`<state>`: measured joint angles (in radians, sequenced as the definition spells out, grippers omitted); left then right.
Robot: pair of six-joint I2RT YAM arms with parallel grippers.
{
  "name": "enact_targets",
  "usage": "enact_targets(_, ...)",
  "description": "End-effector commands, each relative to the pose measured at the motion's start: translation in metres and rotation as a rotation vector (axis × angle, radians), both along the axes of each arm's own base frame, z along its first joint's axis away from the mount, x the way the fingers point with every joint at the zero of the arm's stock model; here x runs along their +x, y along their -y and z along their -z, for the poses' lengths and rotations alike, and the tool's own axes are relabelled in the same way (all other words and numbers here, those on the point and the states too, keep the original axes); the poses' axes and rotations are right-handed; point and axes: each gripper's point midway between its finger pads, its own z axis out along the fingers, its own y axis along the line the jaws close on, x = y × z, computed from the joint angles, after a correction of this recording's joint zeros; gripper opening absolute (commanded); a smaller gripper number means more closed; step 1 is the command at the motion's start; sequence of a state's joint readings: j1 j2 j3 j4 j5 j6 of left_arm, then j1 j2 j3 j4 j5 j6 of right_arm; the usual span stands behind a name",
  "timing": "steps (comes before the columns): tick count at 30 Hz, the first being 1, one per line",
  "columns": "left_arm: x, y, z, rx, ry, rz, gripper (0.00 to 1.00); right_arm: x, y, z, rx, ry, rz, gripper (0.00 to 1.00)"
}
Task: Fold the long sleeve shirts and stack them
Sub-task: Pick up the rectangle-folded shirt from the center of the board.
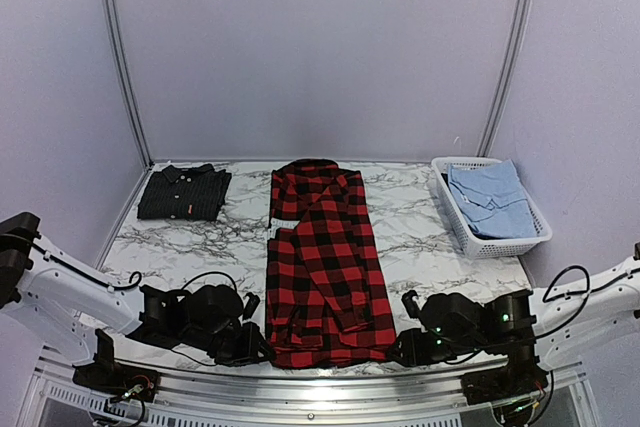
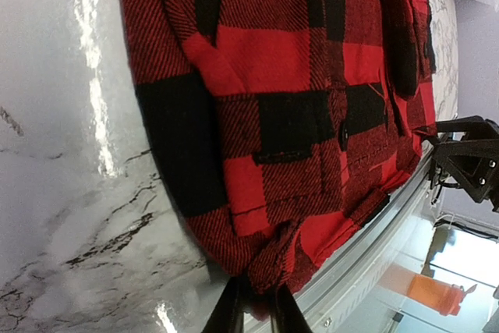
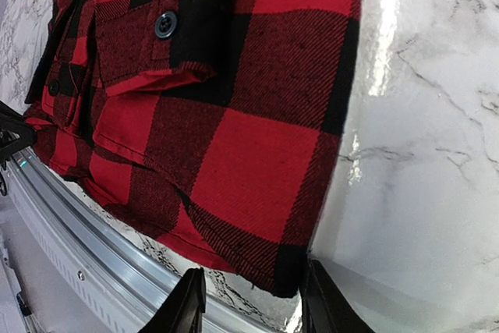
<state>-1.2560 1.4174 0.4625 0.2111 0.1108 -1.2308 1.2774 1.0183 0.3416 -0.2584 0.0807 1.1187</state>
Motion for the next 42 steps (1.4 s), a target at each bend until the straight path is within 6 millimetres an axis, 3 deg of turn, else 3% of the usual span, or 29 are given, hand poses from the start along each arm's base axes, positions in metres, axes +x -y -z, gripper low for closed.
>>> enact_targets(1,0.003,0.007,-0.012,-0.025,0.018,-0.008,0.12,0.001,-0.002,-0.007,0.006,0.011,0.009,0.38)
enact_targets(7,0.002,0.005,-0.013,-0.026,0.018,-0.009,0.13,0.007,-0.003,-0.013,0.019,0.029,0.03,0.52)
enact_targets(18,0.003,0.006,-0.012,-0.023,0.022,-0.008,0.09,0.02,-0.002,-0.012,0.083,0.015,0.092,0.5)
enact_targets(28,0.005,0.007,-0.014,-0.026,0.028,-0.014,0.06,0.02,-0.011,-0.006,0.054,-0.005,0.059,0.49)
enact_targets(31,0.006,0.007,-0.015,-0.03,0.032,-0.017,0.06,0.02,-0.012,-0.007,0.053,-0.002,0.055,0.45)
enact_targets(37,0.007,0.009,-0.024,-0.049,0.046,-0.018,0.03,0.026,-0.015,-0.019,0.043,0.026,0.053,0.11)
enact_targets(42,0.011,0.009,-0.03,-0.045,0.069,-0.023,0.02,0.034,-0.02,-0.035,0.044,0.071,0.051,0.07)
